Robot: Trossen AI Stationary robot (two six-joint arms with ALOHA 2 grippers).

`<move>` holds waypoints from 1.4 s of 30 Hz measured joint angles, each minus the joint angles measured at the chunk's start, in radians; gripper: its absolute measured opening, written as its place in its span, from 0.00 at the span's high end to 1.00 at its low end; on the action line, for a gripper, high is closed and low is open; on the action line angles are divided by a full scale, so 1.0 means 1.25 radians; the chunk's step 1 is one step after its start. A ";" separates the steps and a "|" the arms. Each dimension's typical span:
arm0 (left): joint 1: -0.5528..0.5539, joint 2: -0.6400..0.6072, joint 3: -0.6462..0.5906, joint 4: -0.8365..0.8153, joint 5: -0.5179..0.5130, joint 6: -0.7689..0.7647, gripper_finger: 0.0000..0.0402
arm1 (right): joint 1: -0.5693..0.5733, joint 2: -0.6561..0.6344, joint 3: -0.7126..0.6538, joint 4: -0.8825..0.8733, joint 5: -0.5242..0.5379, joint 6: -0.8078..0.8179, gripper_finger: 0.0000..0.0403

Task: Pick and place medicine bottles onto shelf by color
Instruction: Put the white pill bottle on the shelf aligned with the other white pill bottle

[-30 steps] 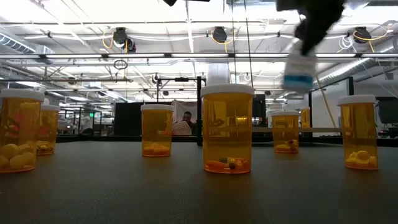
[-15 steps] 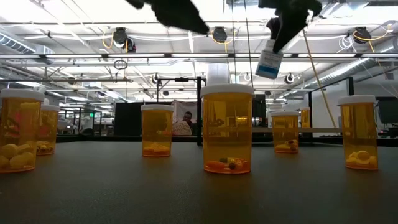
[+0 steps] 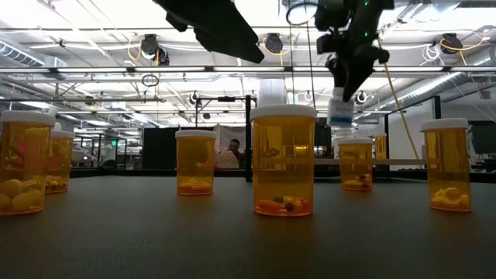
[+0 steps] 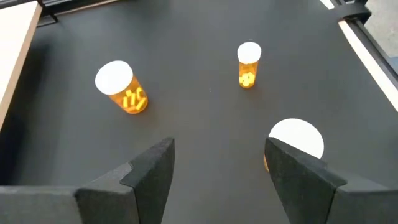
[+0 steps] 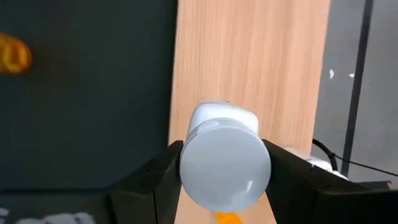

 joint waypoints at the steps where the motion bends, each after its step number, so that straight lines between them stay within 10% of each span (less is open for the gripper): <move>1: 0.000 0.000 0.000 0.001 0.000 0.001 0.38 | -0.006 0.009 0.000 0.000 0.000 -0.020 0.54; 42: 0.000 0.000 0.000 0.012 0.001 0.001 0.38 | -0.215 0.039 -0.112 0.077 -0.057 -0.248 0.54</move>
